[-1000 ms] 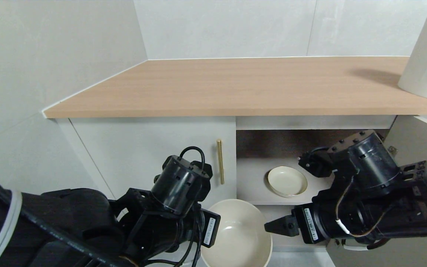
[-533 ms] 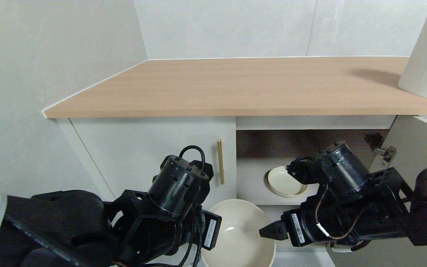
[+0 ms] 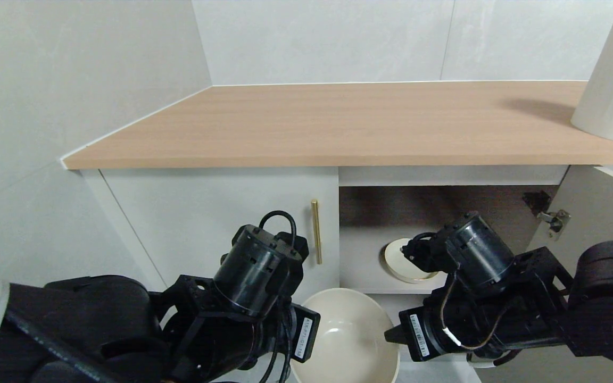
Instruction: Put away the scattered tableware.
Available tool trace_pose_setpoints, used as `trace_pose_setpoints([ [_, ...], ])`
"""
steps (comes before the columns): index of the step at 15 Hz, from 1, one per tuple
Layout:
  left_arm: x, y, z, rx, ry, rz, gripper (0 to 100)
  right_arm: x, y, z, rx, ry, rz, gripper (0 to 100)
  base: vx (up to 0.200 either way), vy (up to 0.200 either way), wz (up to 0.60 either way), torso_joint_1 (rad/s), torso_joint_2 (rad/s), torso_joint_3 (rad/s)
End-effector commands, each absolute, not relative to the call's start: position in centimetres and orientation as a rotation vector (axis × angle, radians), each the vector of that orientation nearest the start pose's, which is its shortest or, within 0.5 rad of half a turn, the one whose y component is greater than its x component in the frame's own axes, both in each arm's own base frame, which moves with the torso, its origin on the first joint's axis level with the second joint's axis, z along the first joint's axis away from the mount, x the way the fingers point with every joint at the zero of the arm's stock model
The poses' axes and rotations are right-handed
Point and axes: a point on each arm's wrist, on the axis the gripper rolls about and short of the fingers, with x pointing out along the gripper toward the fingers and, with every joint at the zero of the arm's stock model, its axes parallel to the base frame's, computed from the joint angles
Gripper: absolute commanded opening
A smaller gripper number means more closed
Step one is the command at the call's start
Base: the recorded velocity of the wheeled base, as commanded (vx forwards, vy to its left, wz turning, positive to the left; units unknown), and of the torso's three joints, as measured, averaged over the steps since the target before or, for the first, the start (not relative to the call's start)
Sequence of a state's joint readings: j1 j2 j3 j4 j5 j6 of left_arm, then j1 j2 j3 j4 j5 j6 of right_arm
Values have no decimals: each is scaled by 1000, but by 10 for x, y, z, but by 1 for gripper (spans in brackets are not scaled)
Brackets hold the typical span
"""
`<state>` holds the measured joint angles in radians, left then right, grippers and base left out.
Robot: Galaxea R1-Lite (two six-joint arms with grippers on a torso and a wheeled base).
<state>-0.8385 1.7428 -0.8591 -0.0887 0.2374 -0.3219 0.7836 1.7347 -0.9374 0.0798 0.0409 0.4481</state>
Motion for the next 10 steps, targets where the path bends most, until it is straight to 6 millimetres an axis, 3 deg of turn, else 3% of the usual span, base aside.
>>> trace_pose_setpoints([
  [1, 199, -213, 136, 113, 769, -447, 0, 205, 207, 142, 63, 997, 560, 0, 0, 0, 0, 0, 0, 0],
  [10, 199, -213, 137, 113, 766, -442, 0, 205, 207, 141, 60, 1000, 560, 0, 0, 0, 0, 0, 0, 0],
])
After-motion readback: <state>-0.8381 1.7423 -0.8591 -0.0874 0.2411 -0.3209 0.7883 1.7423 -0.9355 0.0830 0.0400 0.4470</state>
